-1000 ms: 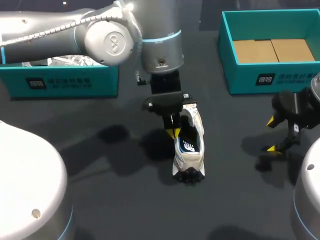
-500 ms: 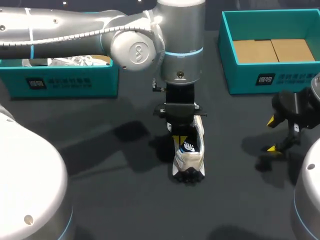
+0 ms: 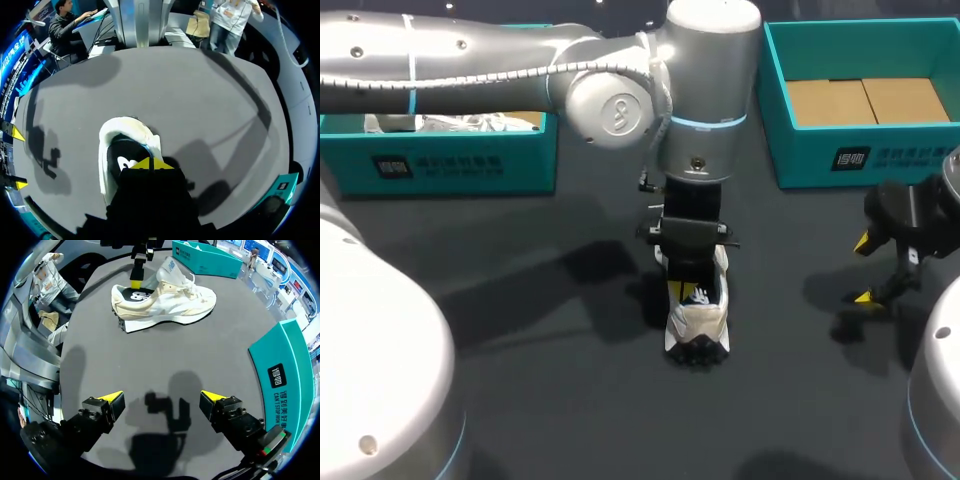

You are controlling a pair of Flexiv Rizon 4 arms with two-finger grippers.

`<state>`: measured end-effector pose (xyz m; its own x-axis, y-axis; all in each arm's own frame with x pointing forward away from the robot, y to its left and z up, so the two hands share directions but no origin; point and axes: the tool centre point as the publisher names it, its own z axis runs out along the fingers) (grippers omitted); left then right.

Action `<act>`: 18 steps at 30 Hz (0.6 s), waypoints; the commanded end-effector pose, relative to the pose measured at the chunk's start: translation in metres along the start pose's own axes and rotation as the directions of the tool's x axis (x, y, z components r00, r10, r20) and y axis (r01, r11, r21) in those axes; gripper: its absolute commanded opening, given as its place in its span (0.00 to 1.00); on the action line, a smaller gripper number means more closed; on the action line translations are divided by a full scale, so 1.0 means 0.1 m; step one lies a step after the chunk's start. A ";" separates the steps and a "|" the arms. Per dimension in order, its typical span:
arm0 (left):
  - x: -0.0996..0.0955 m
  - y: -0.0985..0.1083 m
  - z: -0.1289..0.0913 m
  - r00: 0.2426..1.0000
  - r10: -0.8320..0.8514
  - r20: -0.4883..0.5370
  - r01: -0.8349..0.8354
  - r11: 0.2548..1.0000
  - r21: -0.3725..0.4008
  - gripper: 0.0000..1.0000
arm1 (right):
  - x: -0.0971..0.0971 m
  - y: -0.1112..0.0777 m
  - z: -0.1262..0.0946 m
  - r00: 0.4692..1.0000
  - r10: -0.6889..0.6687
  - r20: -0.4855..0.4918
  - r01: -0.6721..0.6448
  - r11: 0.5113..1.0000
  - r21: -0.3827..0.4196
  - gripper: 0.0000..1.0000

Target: Take the shoe out of the shoebox, open the shoe tongue, remove and reinsert the insole, then place the shoe into the shoebox

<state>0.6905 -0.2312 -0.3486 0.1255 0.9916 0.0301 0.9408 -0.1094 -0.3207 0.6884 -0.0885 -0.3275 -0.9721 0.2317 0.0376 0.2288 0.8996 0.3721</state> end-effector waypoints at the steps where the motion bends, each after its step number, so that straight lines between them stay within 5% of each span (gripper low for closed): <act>1: -0.04 0.03 0.06 1.000 0.005 -0.013 -0.005 1.000 0.004 0.00 | 0.01 0.00 0.00 1.000 0.000 0.002 0.000 1.000 0.002 1.00; 18: -0.04 0.10 -0.02 0.985 0.018 -0.173 -0.023 0.999 -0.027 0.00 | 0.01 0.00 0.00 1.000 0.000 0.002 0.000 1.000 0.002 1.00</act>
<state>0.6971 -0.2264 -0.3444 0.1839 0.9724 0.1435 0.9479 -0.1368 -0.2878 0.6887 -0.0883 -0.3278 -0.9721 0.2317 0.0380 0.2289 0.8994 0.3723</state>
